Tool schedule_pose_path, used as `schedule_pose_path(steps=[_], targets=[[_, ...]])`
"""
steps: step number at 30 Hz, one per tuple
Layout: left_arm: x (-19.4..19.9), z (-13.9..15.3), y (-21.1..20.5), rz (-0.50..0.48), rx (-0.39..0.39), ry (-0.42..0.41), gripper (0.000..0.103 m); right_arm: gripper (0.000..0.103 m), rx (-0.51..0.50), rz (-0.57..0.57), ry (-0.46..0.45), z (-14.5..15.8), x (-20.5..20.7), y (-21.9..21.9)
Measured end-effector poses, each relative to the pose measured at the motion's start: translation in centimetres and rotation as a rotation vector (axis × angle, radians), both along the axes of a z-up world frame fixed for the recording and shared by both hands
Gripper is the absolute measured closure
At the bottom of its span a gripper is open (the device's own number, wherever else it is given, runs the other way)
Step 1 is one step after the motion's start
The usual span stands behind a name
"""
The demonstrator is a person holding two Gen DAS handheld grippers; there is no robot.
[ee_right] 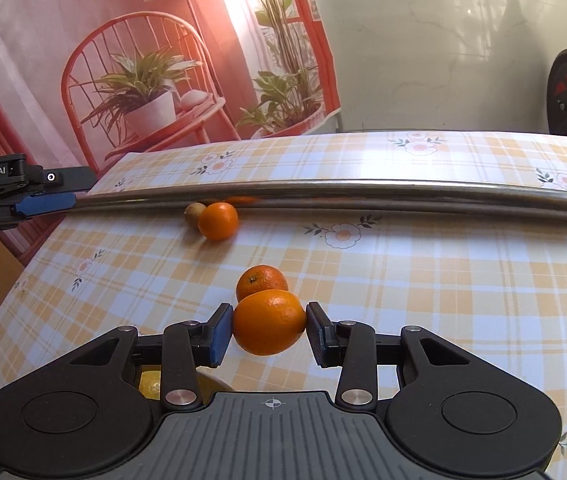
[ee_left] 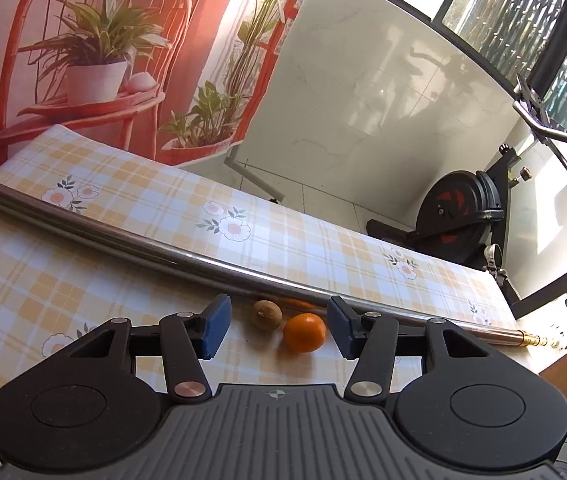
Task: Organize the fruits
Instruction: 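Grasp an orange tangerine with the right tool, then grasp a brown kiwi with the left tool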
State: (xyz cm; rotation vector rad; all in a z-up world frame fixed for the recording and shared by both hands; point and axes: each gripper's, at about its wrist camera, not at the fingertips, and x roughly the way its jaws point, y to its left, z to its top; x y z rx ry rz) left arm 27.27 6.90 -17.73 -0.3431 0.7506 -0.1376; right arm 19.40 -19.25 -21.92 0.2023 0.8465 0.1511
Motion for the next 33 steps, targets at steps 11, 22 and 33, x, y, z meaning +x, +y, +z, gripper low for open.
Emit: schedule_pose_path(steps=[11,22,33], targets=[[6.1,-5.4,-0.7,0.067,-0.081,0.156,0.059,0.066,0.013,-0.062,-0.03,-0.1,-1.2,-2.1],[7.1,-7.2,-0.5,0.094,-0.099,0.181,0.072,0.066,0.035,-0.079,-0.036,-0.1,-2.0,-2.5],[3.3,-4.8,-0.8,0.014,0.003,0.088,0.074,0.066,0.055,-0.095,-0.04,0.1,-3.0,-2.6]])
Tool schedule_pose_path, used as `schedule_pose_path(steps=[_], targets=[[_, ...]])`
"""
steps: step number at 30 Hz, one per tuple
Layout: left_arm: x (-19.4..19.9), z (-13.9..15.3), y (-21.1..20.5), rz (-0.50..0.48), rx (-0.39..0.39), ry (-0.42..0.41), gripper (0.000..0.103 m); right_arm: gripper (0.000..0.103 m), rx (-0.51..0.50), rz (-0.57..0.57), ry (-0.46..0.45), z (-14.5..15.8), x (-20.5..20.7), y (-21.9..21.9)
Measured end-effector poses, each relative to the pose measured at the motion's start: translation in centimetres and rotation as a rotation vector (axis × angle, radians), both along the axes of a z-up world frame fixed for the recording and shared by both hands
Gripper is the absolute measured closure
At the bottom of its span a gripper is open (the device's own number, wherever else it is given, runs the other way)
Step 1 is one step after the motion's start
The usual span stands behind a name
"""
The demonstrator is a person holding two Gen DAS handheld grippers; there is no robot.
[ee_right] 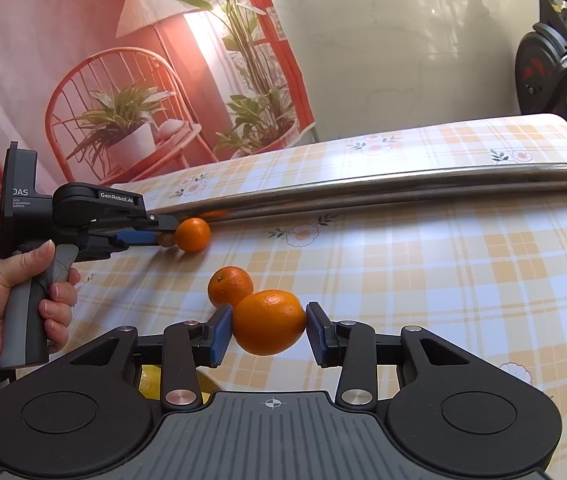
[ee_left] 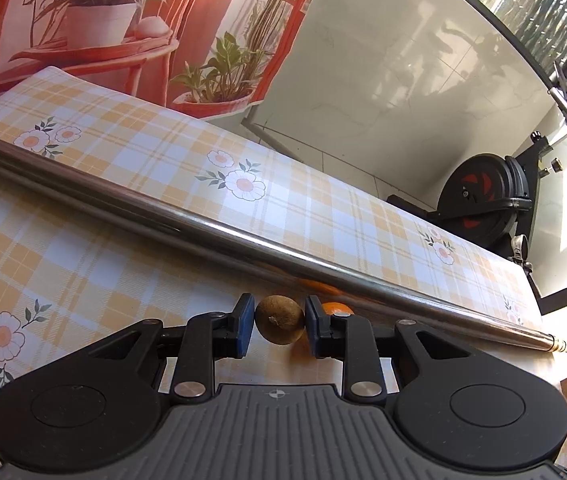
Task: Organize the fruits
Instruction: 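Grasp a brown kiwi with the left tool, then carry the kiwi in the left tool while the right tool carries the tangerine to the plate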
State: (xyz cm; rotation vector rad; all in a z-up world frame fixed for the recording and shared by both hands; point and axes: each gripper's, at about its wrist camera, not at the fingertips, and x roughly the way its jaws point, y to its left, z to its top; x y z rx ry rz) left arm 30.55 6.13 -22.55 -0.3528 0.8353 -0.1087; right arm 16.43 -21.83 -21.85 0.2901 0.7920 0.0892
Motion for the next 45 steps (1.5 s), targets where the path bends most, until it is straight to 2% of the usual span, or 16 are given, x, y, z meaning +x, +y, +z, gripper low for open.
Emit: schedule_pose_path(steps=[5,12,18,25,36,45], targets=[[-4.1,2.4,-0.2,-0.067,0.042,-0.07,0.074,0.066,-0.009,-0.002,-0.013,0.3,-1.0,0.4],[-9.6,3.4,-0.7,-0.136,-0.053,-0.09,0.074,0.066,-0.029,0.023,-0.035,1.1,-2.6,1.7],[-13.0,3.3,-2.8,-0.24,-0.024,-0.084,0.074,0.066,-0.028,0.037,-0.048,1.8,-4.1,2.2],[-15.1,2.1,-3.2,-0.28,0.008,-0.048,0.074,0.066,-0.02,0.032,-0.055,2.1,-5.6,2.3],[-15.5,1.3,-3.5,-0.291,0.061,-0.02,0.074,0.066,-0.008,0.043,-0.058,2.1,-6.9,2.7],[-15.9,1.2,-3.1,-0.273,0.042,-0.019,0.074,0.066,-0.017,0.069,-0.066,2.5,-7.5,3.4]])
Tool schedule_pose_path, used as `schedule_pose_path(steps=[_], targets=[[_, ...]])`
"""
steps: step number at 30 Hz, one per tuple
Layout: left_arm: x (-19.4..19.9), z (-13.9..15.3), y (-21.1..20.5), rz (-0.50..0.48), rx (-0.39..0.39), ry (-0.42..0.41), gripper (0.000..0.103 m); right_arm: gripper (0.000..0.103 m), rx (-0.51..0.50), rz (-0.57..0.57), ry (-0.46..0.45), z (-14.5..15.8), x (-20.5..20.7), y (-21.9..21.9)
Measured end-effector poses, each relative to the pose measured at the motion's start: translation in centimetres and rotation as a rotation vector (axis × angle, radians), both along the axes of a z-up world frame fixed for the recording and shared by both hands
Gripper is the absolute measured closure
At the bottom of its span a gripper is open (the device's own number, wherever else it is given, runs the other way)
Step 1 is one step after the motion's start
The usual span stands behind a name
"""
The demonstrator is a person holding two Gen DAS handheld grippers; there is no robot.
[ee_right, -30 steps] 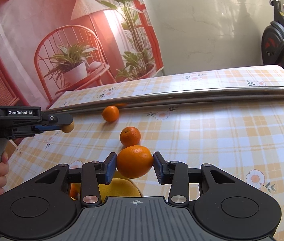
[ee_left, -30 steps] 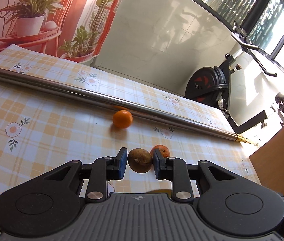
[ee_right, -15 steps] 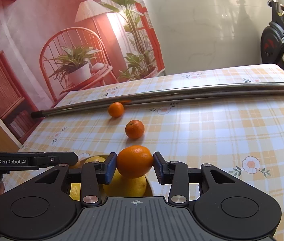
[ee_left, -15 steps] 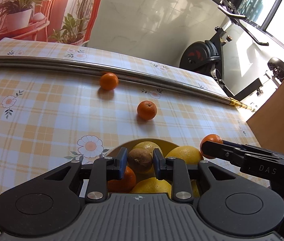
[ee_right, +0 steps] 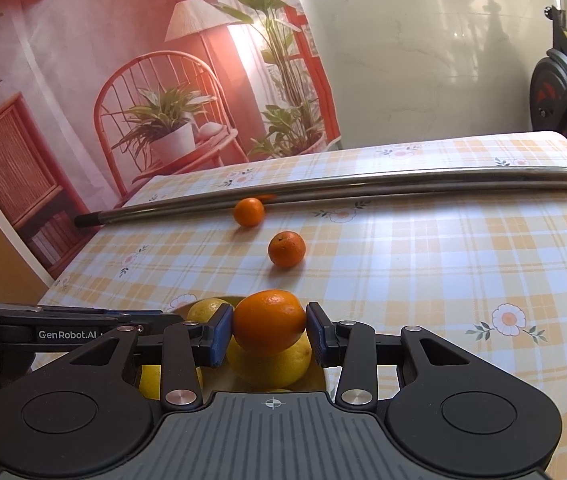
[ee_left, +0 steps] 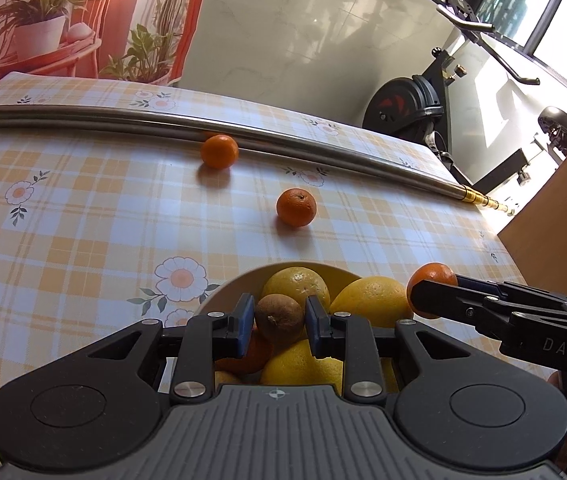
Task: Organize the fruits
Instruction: 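Carry the kiwi in the left tool while the right tool carries the tangerine to the plate, then release the kiwi from the left tool while the right tool releases the tangerine onto the plate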
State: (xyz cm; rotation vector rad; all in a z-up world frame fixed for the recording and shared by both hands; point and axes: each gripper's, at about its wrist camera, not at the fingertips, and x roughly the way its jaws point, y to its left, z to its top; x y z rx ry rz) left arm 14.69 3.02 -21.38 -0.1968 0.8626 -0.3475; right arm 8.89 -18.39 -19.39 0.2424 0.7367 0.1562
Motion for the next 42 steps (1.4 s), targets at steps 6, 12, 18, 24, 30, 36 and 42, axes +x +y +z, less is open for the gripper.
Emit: schedule_pose_path(steps=[6,12,18,24,30,36,42], targets=[[-0.6,0.2,0.6,0.022,-0.016,-0.022,0.074,0.066,-0.009,0.026,0.002,0.3,-0.4,0.8],[-1.8,0.9,1.2,0.043,-0.029,-0.064,0.074,0.066,-0.022,0.058,0.023,0.1,-0.7,1.9],[-2.8,1.4,1.3,0.054,-0.025,-0.095,0.074,0.066,-0.046,0.088,0.045,-0.2,-1.0,3.3],[-3.1,1.5,1.8,0.079,-0.028,-0.11,0.074,0.068,-0.056,0.104,0.046,-0.3,-1.0,4.0],[-3.3,1.5,2.0,0.092,-0.028,-0.114,0.074,0.068,-0.093,0.124,0.032,-0.2,-1.3,4.8],[-3.5,1.4,2.0,0.095,-0.02,-0.118,0.074,0.068,-0.091,0.07,0.017,-0.1,-1.3,3.9],[-3.5,1.2,2.2,0.102,-0.015,-0.11,0.074,0.068,-0.077,0.018,0.012,-0.2,-1.3,2.8]])
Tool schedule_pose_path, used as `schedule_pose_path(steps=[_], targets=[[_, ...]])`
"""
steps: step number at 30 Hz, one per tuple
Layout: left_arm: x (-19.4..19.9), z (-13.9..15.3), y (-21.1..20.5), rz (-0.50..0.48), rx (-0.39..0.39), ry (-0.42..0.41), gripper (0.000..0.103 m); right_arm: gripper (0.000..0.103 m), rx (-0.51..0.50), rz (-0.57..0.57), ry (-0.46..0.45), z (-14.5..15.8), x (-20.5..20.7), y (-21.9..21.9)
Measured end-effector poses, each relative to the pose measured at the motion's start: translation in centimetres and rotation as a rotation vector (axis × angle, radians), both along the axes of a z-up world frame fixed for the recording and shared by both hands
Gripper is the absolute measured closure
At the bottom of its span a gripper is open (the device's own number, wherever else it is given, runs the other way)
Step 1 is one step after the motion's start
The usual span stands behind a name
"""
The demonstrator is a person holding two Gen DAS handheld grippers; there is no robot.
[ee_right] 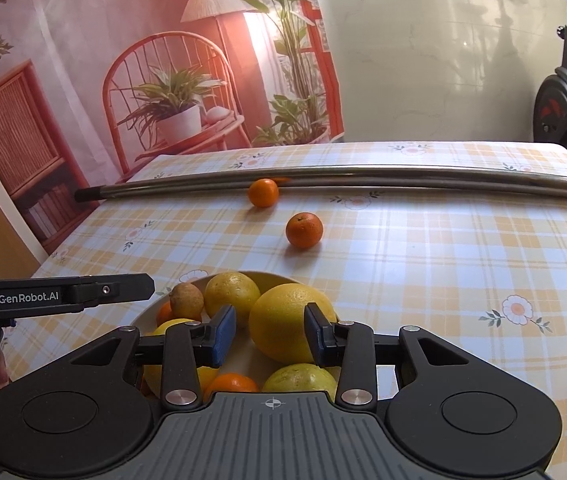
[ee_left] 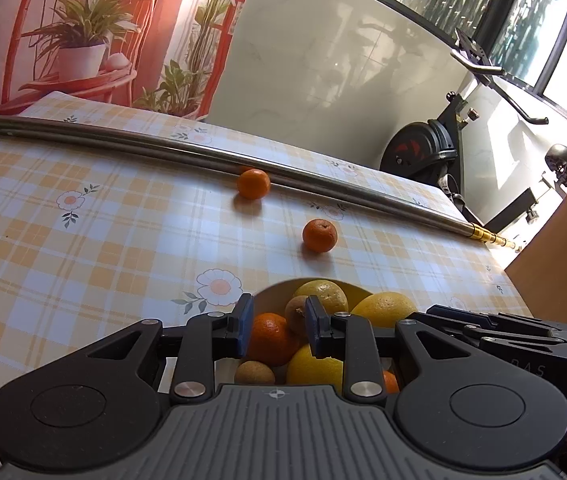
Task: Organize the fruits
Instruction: 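Release the kiwi from the left tool while the right tool releases the tangerine onto the plate, then withdraw both tools from the plate toward the last tangerines, then grasp a tangerine with the right tool while the left tool grasps another tangerine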
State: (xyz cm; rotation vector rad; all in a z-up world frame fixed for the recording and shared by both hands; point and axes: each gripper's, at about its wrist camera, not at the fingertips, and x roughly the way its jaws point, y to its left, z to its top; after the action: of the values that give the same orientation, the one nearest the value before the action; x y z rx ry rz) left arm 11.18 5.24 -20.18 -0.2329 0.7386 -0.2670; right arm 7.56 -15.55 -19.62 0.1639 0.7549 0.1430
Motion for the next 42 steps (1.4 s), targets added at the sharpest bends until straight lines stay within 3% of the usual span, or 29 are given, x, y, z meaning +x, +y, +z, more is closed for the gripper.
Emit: schedule_pose_path(steps=[10,20,29,34,42], targets=[[0.2,0.5,0.2,0.009,0.011,-0.016,0.074,0.068,0.01,-0.026,-0.008,-0.1,0.2,-0.5],[1.8,3.6,2.3,0.073,0.074,-0.11,0.074,0.068,-0.016,-0.024,-0.055,1.0,1.4,-1.7],[4.7,5.2,3.4,0.127,0.13,-0.136,0.074,0.067,-0.103,0.163,-0.11,1.6,7.0,-1.2],[6.4,5.3,2.9,0.123,0.187,-0.138,0.074,0.067,-0.136,0.211,-0.042,0.1,11.4,-0.2],[9.4,4.8,2.1,0.1,0.16,-0.101,0.074,0.067,-0.226,0.225,0.074,-3.4,15.2,1.1]])
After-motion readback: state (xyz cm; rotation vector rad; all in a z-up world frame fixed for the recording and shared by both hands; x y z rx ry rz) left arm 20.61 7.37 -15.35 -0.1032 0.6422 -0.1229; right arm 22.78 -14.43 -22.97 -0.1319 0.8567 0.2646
